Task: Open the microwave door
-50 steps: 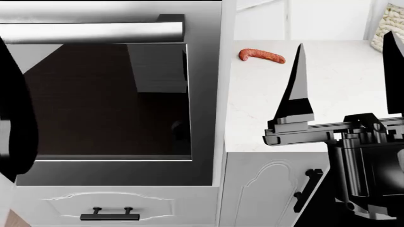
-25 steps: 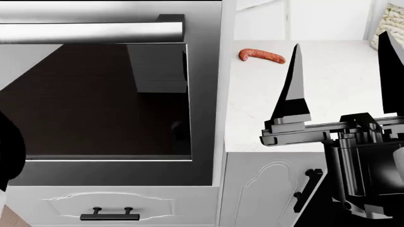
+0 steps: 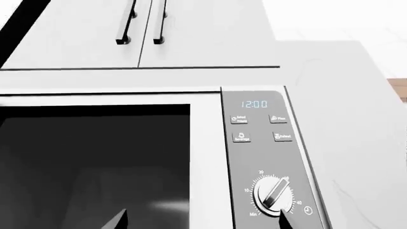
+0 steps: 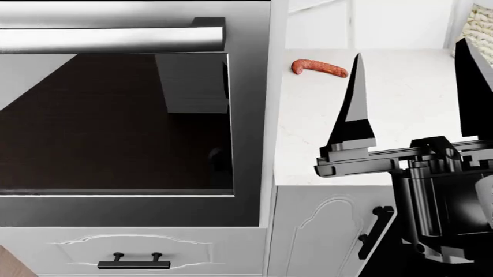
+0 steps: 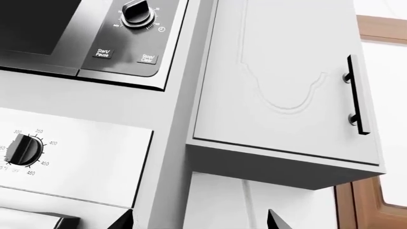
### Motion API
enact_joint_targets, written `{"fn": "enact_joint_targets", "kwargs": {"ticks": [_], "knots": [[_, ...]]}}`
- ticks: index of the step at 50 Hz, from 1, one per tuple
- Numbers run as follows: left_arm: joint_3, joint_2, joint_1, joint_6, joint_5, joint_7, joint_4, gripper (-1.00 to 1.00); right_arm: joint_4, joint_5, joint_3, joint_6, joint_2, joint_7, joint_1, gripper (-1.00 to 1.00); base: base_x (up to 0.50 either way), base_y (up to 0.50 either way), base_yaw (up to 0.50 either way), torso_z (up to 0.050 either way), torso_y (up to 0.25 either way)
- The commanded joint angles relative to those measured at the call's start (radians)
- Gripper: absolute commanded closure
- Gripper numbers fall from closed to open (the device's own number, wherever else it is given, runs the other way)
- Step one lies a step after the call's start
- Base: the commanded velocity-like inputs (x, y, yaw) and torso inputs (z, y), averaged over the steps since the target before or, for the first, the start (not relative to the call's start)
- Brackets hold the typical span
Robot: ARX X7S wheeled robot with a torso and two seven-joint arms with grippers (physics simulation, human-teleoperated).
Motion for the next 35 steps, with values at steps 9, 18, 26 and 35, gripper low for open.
{"fn": "enact_joint_targets", "kwargs": {"ticks": [9,18,26,35], "knots": [[0.156,0.005,0.064,0.174,0.06,0.002,-0.035,-1.0,-0.005,0.002,-0.017,0.007,0.002,0.009,0.01,-1.0,0.0,0.0,0.0,0.0,0.0],[0.367,0.018,0.032,0.422,0.322,0.092,-0.293,-1.0,0.002,0.001,-0.02,-0.007,0.007,0.01,0.0,-1.0,0.0,0.0,0.0,0.0,0.0],[0.442,-0.015,-0.029,0.563,0.483,0.113,-0.511,-1.0,0.009,0.0,-0.02,-0.021,0.01,0.01,-0.007,-1.0,0.0,0.0,0.0,0.0,0.0],[0.492,-0.061,-0.068,0.649,0.589,0.122,-0.655,-1.0,0.005,0.007,-0.023,-0.01,0.014,0.012,0.004,-1.0,0.0,0.0,0.0,0.0,0.0]]}}
